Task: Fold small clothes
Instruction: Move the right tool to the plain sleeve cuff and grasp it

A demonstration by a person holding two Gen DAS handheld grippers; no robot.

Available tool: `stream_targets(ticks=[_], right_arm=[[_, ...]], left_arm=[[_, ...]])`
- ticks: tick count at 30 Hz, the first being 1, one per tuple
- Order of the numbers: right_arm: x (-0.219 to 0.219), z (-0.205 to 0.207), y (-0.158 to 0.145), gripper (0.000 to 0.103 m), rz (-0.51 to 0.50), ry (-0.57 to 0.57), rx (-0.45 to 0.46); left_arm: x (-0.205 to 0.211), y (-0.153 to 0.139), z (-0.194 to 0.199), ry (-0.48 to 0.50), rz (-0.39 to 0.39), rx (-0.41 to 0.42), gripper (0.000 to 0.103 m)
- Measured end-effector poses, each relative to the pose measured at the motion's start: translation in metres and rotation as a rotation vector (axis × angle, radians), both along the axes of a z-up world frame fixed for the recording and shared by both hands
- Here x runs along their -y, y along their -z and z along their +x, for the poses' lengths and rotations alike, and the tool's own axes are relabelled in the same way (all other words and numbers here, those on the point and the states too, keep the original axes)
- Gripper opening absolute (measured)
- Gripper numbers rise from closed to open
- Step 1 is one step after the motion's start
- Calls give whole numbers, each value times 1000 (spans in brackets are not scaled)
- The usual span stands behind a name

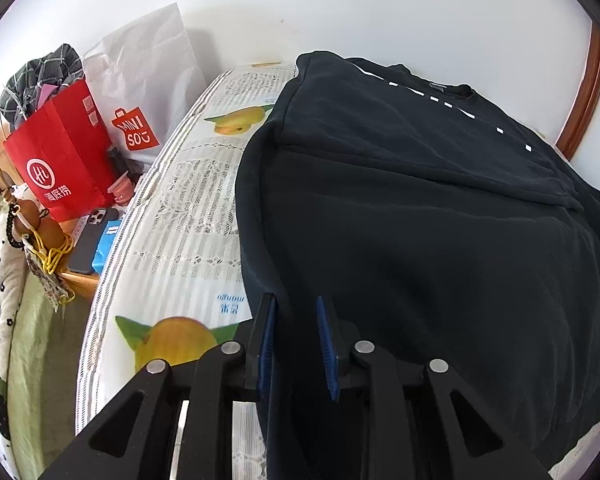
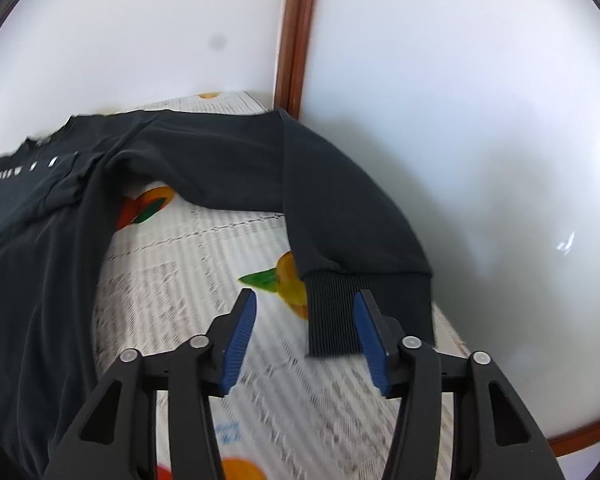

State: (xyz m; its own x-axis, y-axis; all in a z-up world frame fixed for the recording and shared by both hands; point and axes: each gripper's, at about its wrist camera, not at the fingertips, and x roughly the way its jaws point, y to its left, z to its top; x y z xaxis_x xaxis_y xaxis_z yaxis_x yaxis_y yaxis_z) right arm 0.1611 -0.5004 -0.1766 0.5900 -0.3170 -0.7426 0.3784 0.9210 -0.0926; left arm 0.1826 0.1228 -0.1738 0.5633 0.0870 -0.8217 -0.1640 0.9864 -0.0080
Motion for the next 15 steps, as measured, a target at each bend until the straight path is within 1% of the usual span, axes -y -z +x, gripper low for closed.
stream_targets(ticks=[1, 3, 4, 5, 7, 8, 9, 10, 11, 12, 13, 15], right_arm=[[4, 2, 5, 52, 5, 9, -10], [7, 11, 14, 52, -3, 8, -43], [8, 14, 19, 53, -17, 9, -64], [8, 15, 21, 54, -32, 12, -62], [12, 17, 22, 53, -45, 42, -54], [16, 18, 22, 46, -37, 62, -52], [18, 18, 22, 37, -33, 76, -48], [19, 19, 22, 17, -37, 74, -52], [19, 22, 22, 10, -52, 65, -59], [16, 23, 21, 6, -71, 55, -66], [14, 25, 18, 5, -84, 56, -72], [9, 25, 6, 5, -59, 51, -53]], left_arm=[[-1, 1, 3, 3, -14, -1, 27], [-1, 2, 7, 12, -27, -2, 38], [-1, 3, 9, 23, -28, 3, 49], [0, 3, 10, 33, -26, 10, 56], [0, 4, 12, 46, -16, 12, 56], [-1, 5, 13, 48, -20, 12, 56], [-1, 7, 14, 52, -27, 10, 56], [-1, 8, 15, 60, -33, 8, 56], [-1, 8, 14, 67, -33, 12, 56], [-1, 7, 13, 72, -26, 19, 56], [-1, 7, 13, 75, -24, 23, 56], [-3, 7, 11, 80, -23, 29, 56]])
